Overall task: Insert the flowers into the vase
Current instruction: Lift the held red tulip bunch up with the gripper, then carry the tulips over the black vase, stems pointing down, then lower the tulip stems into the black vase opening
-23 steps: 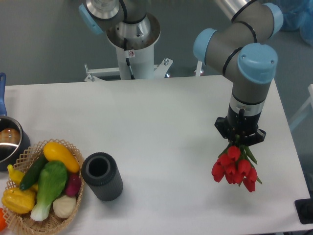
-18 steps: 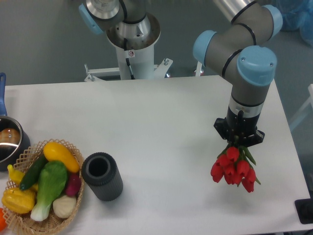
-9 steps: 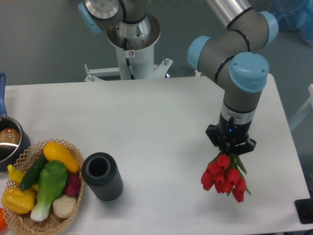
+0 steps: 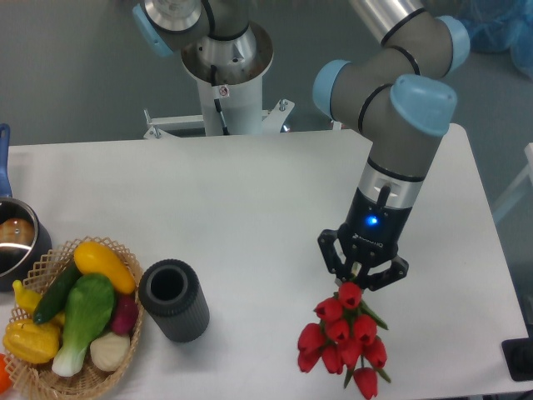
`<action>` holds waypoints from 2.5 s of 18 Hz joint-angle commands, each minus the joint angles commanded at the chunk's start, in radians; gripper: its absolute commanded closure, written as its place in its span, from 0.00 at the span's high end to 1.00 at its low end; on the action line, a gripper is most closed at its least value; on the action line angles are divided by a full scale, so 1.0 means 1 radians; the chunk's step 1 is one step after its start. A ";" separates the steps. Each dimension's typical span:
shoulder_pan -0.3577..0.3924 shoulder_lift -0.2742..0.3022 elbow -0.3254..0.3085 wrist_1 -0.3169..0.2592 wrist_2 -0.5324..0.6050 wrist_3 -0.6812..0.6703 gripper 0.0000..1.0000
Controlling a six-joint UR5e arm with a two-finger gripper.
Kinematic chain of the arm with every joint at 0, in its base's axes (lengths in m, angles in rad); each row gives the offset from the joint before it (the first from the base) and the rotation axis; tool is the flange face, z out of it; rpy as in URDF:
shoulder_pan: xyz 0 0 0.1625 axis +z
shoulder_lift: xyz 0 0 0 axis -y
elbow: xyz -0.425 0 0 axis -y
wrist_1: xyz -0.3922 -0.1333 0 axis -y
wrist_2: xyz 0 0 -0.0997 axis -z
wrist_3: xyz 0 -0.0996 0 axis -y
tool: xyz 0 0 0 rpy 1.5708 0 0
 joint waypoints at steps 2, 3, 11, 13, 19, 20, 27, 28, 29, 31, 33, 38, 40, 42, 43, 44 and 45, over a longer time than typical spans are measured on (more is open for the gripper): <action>0.002 0.008 0.003 0.003 -0.005 0.014 0.00; -0.003 0.009 0.003 0.005 -0.018 0.023 0.00; 0.006 0.045 -0.008 0.038 -0.343 0.028 0.00; 0.020 0.054 -0.038 0.038 -0.472 0.116 0.00; 0.061 0.170 -0.231 0.037 -0.687 0.290 0.00; 0.061 0.178 -0.244 0.037 -0.730 0.291 0.00; 0.051 0.186 -0.259 0.037 -0.867 0.351 0.00; 0.043 0.186 -0.262 0.037 -0.868 0.353 0.00; 0.031 0.184 -0.273 0.037 -0.868 0.353 0.00; 0.014 0.183 -0.276 0.037 -0.867 0.353 0.00; 0.008 0.181 -0.273 0.034 -0.867 0.353 0.00; -0.054 0.132 -0.250 0.035 -0.867 0.354 0.00; -0.070 0.105 -0.220 0.035 -0.867 0.353 0.00; -0.090 0.089 -0.193 0.032 -0.867 0.342 0.00; -0.095 0.086 -0.198 0.032 -0.867 0.342 0.00; -0.098 0.086 -0.204 0.032 -0.865 0.348 0.00; -0.098 0.078 -0.206 0.032 -0.865 0.350 0.00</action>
